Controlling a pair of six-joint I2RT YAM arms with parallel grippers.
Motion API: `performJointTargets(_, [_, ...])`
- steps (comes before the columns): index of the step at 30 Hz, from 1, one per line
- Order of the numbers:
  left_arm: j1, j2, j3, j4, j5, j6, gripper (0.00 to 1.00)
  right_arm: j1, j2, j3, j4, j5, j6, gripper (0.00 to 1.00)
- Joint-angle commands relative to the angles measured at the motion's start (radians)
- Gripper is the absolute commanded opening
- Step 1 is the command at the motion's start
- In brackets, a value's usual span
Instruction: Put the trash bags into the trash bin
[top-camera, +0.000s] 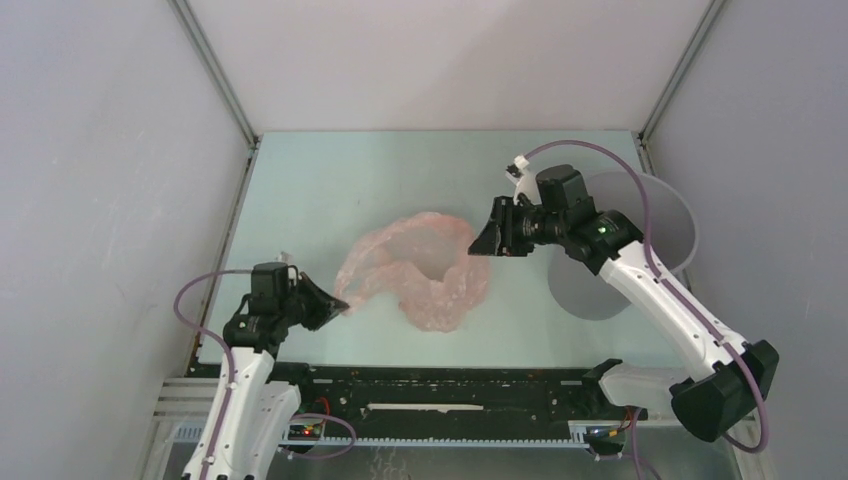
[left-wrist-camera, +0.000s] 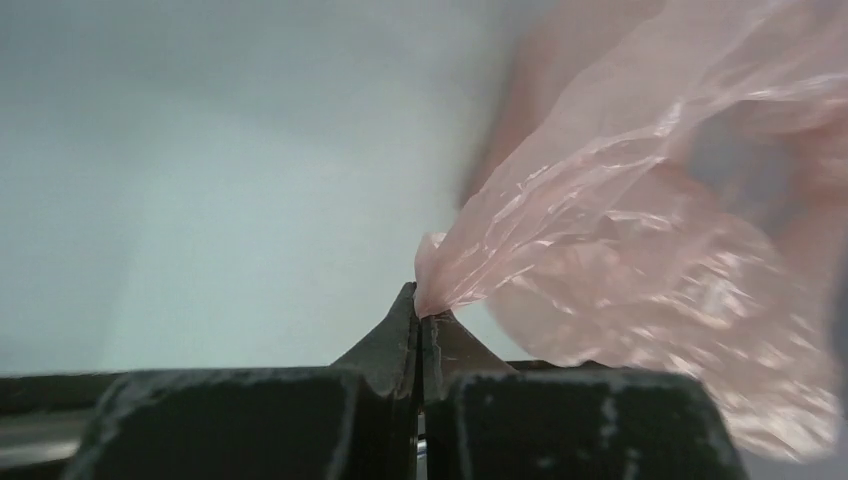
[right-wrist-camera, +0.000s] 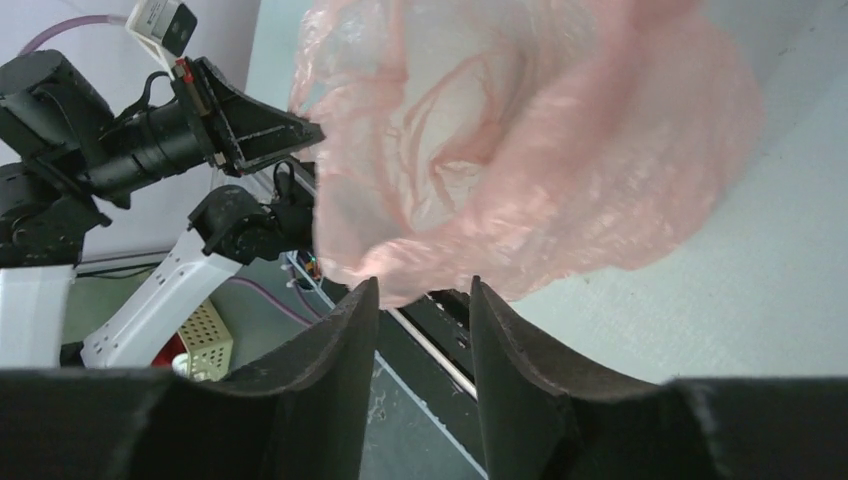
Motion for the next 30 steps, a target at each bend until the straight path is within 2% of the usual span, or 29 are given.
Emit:
performJointTargets(1, [0.009, 0.031, 0.06, -0.191, -0.15, 0.121, 0.0, 0.015, 0.052, 0.038, 0.003, 0.056, 0.004, 0.51])
performJointTargets(3, [0.009, 0.034, 0.058, -0.161, -0.137, 0.11, 0.0, 0.013, 0.085, 0.038, -0.001, 0.084, 0.03, 0.65])
performJointTargets(5, [0.009, 0.025, 0.058, -0.133, -0.126, 0.106, 0.0, 0.035, 0.11, 0.038, 0.028, 0.136, 0.065, 0.74])
performJointTargets(6, [0.009, 0.022, 0.056, -0.124, -0.12, 0.106, 0.0, 0.047, 0.125, 0.038, 0.054, 0.161, 0.087, 0.78])
performJointTargets(9, [0.009, 0.028, 0.037, -0.109, -0.088, 0.12, 0.0, 0.077, 0.184, 0.038, 0.152, 0.177, 0.158, 0.8])
performJointTargets(16, [0.009, 0.017, 0.035, -0.098, -0.056, 0.143, 0.0, 0.13, 0.259, 0.038, 0.3, 0.212, 0.217, 0.78])
performJointTargets(19, [0.009, 0.022, 0.045, -0.107, -0.046, 0.151, 0.0, 0.131, 0.311, 0.038, 0.358, 0.153, 0.254, 0.78])
performJointTargets(24, [0.009, 0.032, 0.057, -0.108, -0.024, 0.17, 0.0, 0.154, 0.392, 0.038, 0.547, 0.087, 0.32, 0.78])
performJointTargets(27, [0.009, 0.037, 0.068, -0.11, -0.01, 0.178, 0.0, 0.149, 0.438, 0.038, 0.646, 0.036, 0.362, 0.64])
performJointTargets(30, [0.009, 0.039, 0.079, -0.111, 0.004, 0.185, 0.0, 0.157, 0.449, 0.038, 0.763, -0.01, 0.361, 0.55])
